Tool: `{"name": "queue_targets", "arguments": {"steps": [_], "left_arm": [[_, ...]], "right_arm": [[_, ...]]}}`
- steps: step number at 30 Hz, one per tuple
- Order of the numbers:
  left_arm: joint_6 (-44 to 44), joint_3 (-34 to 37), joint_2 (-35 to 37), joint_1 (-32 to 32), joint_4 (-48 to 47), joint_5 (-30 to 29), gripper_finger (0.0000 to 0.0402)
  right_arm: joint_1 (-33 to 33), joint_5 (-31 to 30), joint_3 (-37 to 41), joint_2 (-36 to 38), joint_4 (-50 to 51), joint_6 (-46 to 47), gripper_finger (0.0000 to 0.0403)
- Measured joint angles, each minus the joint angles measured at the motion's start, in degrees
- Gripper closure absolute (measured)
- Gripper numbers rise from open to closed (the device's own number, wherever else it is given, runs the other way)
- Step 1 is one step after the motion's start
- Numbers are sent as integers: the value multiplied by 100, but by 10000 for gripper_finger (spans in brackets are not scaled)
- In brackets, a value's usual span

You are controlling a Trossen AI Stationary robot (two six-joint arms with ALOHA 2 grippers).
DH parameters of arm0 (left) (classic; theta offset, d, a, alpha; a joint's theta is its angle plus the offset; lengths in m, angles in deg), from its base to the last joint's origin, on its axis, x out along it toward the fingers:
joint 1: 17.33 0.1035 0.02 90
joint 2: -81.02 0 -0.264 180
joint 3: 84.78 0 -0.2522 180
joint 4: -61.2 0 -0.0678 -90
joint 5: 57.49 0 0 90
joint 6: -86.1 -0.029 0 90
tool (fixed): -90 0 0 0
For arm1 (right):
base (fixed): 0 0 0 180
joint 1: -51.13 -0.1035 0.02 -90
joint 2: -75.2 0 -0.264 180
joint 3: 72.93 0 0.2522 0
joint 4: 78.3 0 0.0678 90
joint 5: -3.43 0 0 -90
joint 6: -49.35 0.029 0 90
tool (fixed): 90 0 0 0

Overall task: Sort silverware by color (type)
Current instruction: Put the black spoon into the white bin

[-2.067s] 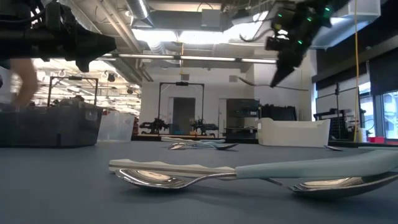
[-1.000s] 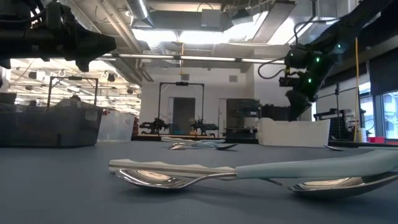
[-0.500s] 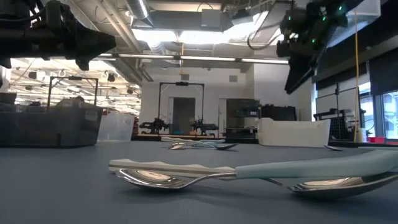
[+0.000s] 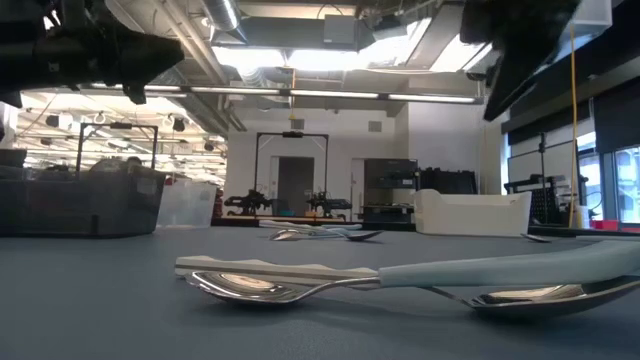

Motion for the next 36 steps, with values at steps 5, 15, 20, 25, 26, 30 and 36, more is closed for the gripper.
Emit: {"name": "queue_targets", "arguments": {"steps": [5,15,20,25,26,30,36], "left_arm": [[8,0,-1,-4,418,854,310],[106,0,-353,-61,857,966,310],[114,-170,-939,-390,953,891,310],[113,-400,-1683,-854,965,537,310],[111,-433,-1802,-929,964,474,310],[-14,-563,-2149,-1149,987,366,310],[-39,-638,-2283,-1313,982,368,310]], "right_arm": [[-1289,-707,0,-9,-9,898,221],[-2753,-1925,4,-79,-107,1508,221],[-2837,-1907,7,-106,-187,1939,221],[-2935,-1733,7,-386,-559,1935,221],[-2967,-1733,7,-477,-660,1934,221],[-3166,-1577,9,-883,-974,2055,221],[-3462,-1206,9,-1263,-1115,2803,221]]}}
